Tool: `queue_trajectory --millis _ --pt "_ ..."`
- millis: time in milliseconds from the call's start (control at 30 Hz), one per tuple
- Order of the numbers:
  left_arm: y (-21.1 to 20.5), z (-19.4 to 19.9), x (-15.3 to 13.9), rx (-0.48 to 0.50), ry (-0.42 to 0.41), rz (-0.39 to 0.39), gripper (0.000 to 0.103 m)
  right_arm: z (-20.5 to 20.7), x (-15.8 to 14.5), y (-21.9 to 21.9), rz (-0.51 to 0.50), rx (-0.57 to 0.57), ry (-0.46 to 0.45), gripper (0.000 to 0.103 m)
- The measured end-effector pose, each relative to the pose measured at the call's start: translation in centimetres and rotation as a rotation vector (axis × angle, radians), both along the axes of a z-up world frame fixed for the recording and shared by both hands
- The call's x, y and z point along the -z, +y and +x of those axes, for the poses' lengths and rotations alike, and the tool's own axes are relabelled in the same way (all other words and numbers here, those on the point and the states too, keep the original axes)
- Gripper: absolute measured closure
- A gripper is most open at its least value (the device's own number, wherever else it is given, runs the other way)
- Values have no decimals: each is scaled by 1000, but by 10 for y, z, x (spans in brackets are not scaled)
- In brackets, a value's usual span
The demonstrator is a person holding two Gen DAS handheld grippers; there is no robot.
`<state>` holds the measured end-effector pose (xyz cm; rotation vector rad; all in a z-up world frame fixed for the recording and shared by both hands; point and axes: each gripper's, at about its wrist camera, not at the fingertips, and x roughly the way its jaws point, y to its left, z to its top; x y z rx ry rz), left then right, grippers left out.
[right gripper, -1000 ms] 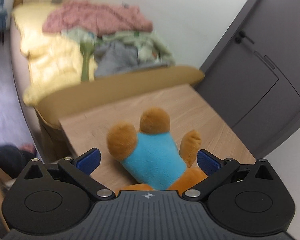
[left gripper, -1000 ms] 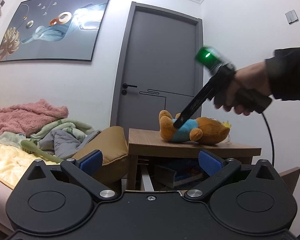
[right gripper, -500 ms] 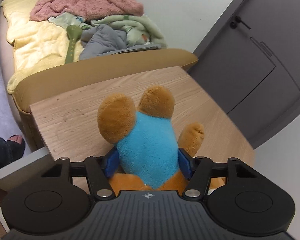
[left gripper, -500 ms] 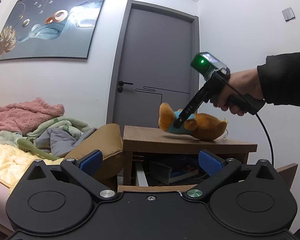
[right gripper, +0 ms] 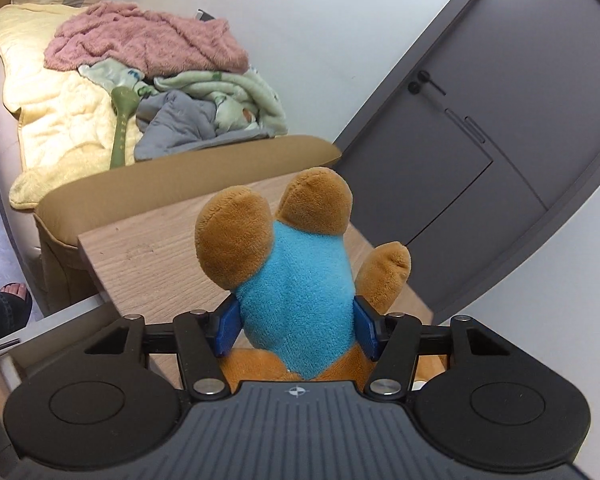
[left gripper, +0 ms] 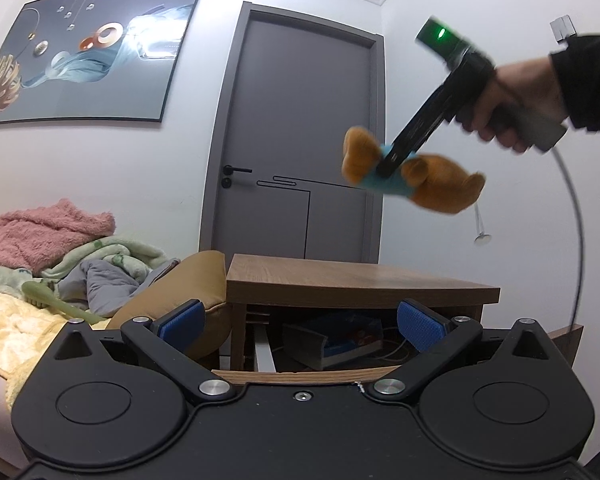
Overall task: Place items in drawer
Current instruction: 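Lift the teddy bear off the nightstand with the right gripper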
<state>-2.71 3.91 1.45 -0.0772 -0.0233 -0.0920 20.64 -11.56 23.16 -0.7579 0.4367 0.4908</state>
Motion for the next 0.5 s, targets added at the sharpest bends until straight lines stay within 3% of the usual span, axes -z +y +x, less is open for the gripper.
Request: queue_trajectory --millis 233,500 --pt "4 -5 0 -4 -7 -8 1 -42 -20 -8 -9 -5 -5 42" --pt "10 -15 0 -11 -21 -10 1 -80 6 -7 -32 -34 90 41"
